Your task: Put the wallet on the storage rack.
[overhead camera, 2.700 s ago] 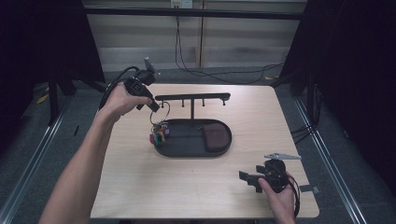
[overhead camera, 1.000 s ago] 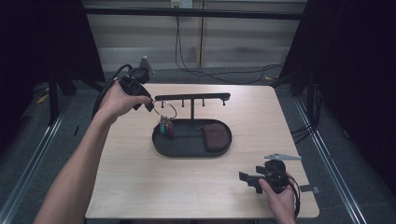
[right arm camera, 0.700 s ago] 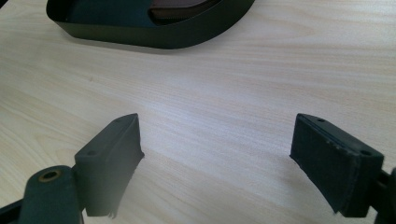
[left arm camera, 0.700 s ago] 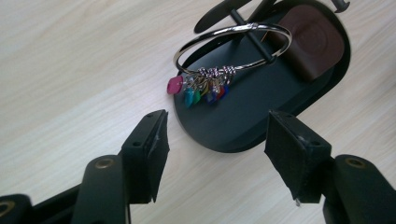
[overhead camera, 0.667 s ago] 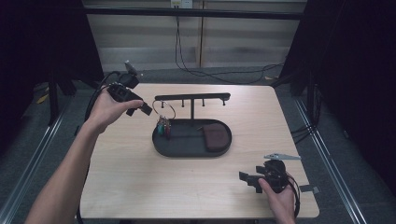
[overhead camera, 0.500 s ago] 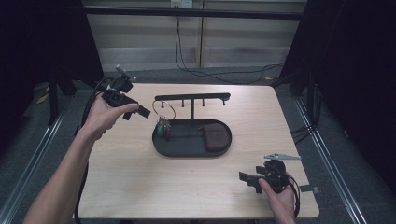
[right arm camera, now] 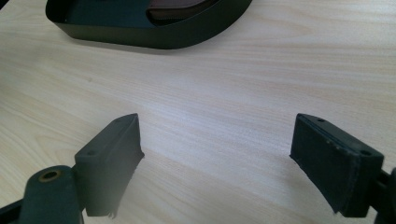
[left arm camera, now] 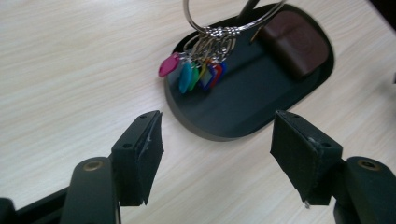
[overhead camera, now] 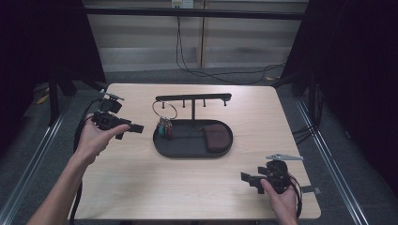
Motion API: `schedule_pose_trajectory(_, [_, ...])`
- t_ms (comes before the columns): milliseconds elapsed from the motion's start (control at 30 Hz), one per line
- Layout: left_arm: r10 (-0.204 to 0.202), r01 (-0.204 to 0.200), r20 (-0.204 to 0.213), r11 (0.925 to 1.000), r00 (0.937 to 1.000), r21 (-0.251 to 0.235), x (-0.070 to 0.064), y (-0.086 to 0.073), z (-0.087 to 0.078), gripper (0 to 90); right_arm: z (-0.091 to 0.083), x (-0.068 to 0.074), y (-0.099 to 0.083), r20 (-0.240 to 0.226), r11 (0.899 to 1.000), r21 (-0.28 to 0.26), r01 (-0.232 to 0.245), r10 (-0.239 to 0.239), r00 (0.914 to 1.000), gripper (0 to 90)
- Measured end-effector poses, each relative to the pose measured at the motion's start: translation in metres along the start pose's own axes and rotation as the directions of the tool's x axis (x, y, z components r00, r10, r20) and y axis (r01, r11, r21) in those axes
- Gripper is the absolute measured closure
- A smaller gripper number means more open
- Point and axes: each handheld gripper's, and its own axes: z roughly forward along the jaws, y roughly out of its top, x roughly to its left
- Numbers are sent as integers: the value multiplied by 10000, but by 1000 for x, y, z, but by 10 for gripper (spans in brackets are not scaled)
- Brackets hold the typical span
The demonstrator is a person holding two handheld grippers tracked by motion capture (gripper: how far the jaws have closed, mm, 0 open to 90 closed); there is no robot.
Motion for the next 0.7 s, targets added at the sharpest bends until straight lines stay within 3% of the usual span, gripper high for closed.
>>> schedule_pose_trajectory(333, [-51,60,105,9963,9999,-856,2,-52,6,301,-1,0,0,-3,10000,-5,-11,11,10000,162])
schedule_pose_trajectory(500, [186,-166,195,9953,9996,-954,-3,-69,3,273,-1,0,0,68,10000,1,-77,77,9999,162])
schedule_pose_trajectory(633, [129,-98,260,9933,9996,-1150,-7,-86,3,227,-2,1,0,39,10000,-46,-84,84,10000,162])
schedule_pose_trajectory(700, [190,-184,29,9912,9998,-1307,-9,-98,6,212,-1,0,0,61,10000,-3,-66,66,10000,162])
